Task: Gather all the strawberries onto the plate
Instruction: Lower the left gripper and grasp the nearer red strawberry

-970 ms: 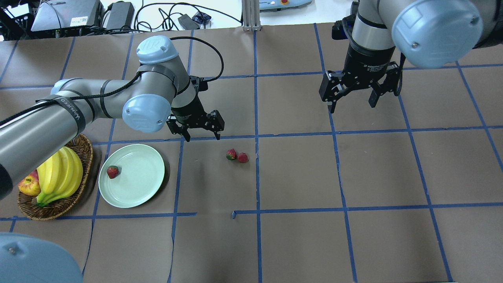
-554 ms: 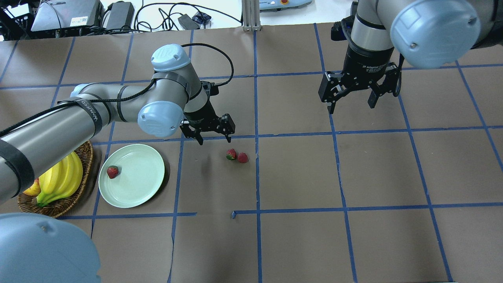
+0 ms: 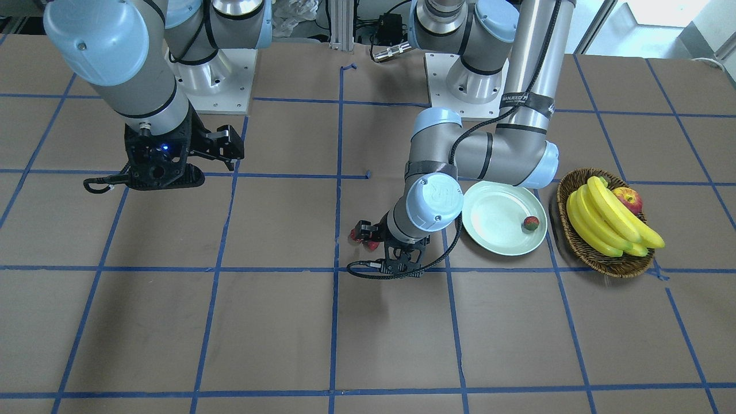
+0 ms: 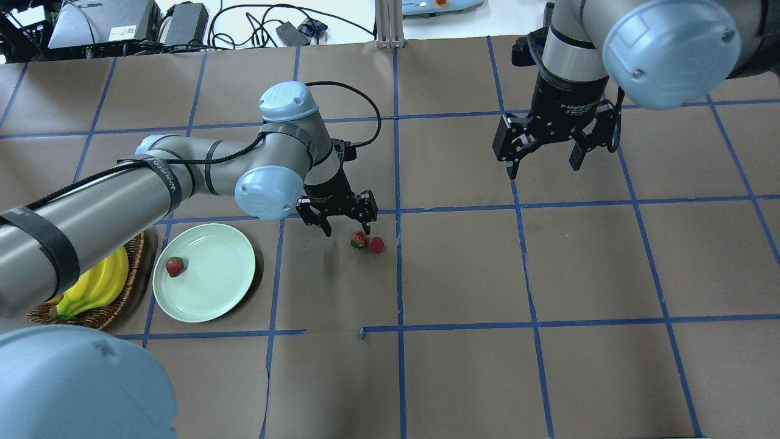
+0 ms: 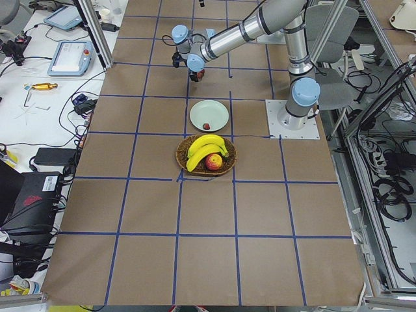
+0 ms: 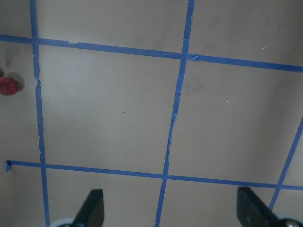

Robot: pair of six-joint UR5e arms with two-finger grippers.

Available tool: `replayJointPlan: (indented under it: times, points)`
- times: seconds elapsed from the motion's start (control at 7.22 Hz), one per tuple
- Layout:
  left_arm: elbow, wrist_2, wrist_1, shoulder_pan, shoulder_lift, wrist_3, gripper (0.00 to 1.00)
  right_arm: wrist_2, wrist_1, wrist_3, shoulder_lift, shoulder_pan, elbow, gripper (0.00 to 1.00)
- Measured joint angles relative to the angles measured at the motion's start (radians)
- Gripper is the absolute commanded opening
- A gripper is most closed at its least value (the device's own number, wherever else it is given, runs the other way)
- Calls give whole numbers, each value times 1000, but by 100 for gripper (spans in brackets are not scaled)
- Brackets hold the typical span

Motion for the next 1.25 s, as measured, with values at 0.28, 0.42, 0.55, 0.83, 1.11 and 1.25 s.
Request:
replayJointPlan:
  times: [0.28, 0.42, 0.55, 0.83, 1.11, 1.25]
  points:
    - [0, 1, -4, -7, -9, 2, 80, 0, 0, 0, 0, 0, 2, 100]
    - [0, 1, -4, -9, -16, 4, 79, 0, 1, 0, 0, 0, 2, 100]
    - [0, 1, -7, -12, -21, 4, 78, 0, 1, 0, 0, 1, 2, 100]
    - [0, 1, -19, -21, -23, 5, 75, 0, 0, 1, 0, 1, 2, 100]
    - [3, 4, -21, -24, -22, 12, 76, 0, 0, 2, 0, 2, 3, 100]
    - [6, 7, -18, -24, -18, 16, 75, -1, -1, 2, 0, 2, 6, 100]
